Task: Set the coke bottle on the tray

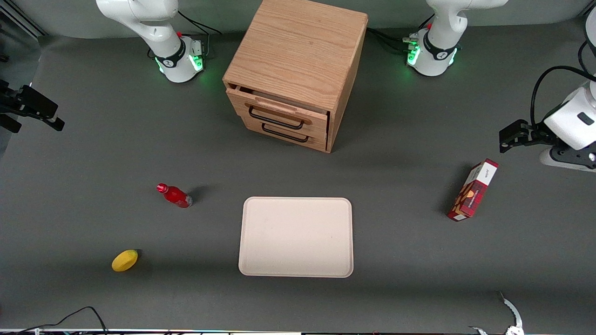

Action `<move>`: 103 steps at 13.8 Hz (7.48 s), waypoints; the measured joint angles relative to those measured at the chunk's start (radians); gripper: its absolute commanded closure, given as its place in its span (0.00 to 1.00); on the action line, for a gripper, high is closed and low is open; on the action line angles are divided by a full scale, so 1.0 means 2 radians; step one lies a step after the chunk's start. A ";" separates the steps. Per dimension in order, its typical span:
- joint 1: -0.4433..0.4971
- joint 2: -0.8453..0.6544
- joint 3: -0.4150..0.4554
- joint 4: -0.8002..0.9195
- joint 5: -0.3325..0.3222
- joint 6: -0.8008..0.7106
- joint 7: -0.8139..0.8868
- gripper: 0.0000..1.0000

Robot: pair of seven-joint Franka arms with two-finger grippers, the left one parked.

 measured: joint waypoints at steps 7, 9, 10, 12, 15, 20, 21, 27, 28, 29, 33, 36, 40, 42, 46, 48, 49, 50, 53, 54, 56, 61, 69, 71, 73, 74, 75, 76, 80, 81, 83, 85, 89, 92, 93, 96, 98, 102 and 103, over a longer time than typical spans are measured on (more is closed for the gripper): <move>0.011 0.037 0.001 -0.001 0.000 0.003 0.001 0.00; 0.017 0.051 0.001 -0.001 0.000 0.016 0.002 0.01; 0.019 0.059 0.001 -0.001 0.000 0.024 0.002 0.01; 0.020 0.075 0.002 -0.002 0.000 0.042 0.003 0.01; 0.021 0.096 0.013 -0.027 0.001 0.101 0.022 0.01; 0.021 0.099 0.029 -0.119 0.001 0.209 0.037 0.02; 0.021 0.098 0.030 -0.138 0.001 0.229 0.037 0.02; 0.021 0.096 0.030 -0.242 0.001 0.355 0.037 0.03; 0.021 0.096 0.031 -0.257 0.000 0.373 0.037 0.03; 0.021 0.096 0.033 -0.272 0.000 0.390 0.037 0.03; 0.021 0.096 0.041 -0.320 0.000 0.445 0.038 0.03; 0.021 0.095 0.045 -0.345 -0.001 0.469 0.039 0.04; 0.021 0.092 0.046 -0.372 -0.003 0.486 0.039 0.05; 0.020 0.090 0.046 -0.379 -0.011 0.487 0.039 0.05; 0.015 0.087 0.045 -0.390 -0.024 0.489 0.039 0.10; 0.015 0.084 0.045 -0.394 -0.025 0.490 0.040 0.16; 0.015 0.084 0.045 -0.396 -0.026 0.490 0.040 0.20; 0.014 0.084 0.045 -0.396 -0.026 0.490 0.040 0.24; 0.013 0.083 0.045 -0.397 -0.026 0.490 0.040 0.36; 0.013 0.083 0.045 -0.398 -0.026 0.490 0.040 0.40; 0.013 0.082 0.045 -0.399 -0.026 0.490 0.040 0.61; 0.012 0.077 0.045 -0.403 -0.026 0.490 0.040 1.00; 0.012 0.076 0.045 -0.403 -0.026 0.490 0.040 1.00; 0.012 0.071 0.045 -0.402 -0.030 0.490 0.040 1.00; 0.012 0.064 0.045 -0.397 -0.038 0.478 0.041 1.00; 0.012 0.060 0.045 -0.389 -0.041 0.461 0.041 1.00; 0.012 0.056 0.045 -0.375 -0.046 0.439 0.041 1.00; 0.012 0.052 0.045 -0.357 -0.048 0.410 0.041 1.00; 0.012 0.044 0.044 -0.259 -0.049 0.282 0.042 1.00; 0.012 0.043 0.044 -0.233 -0.049 0.252 0.043 1.00; 0.012 0.043 0.044 -0.181 -0.049 0.194 0.044 1.00; 0.013 0.043 0.045 -0.129 -0.049 0.139 0.044 1.00; 0.014 0.050 0.046 -0.052 -0.049 0.070 0.050 1.00; 0.027 0.074 0.046 -0.028 -0.048 0.069 0.073 1.00; 0.039 0.087 0.047 -0.017 -0.048 0.069 0.088 1.00; 0.082 0.131 0.048 0.021 -0.049 0.070 0.143 1.00; 0.112 0.162 0.049 0.049 -0.049 0.070 0.180 1.00; 0.153 0.224 0.049 0.106 -0.049 0.075 0.222 1.00; 0.158 0.237 0.049 0.115 -0.049 0.082 0.229 1.00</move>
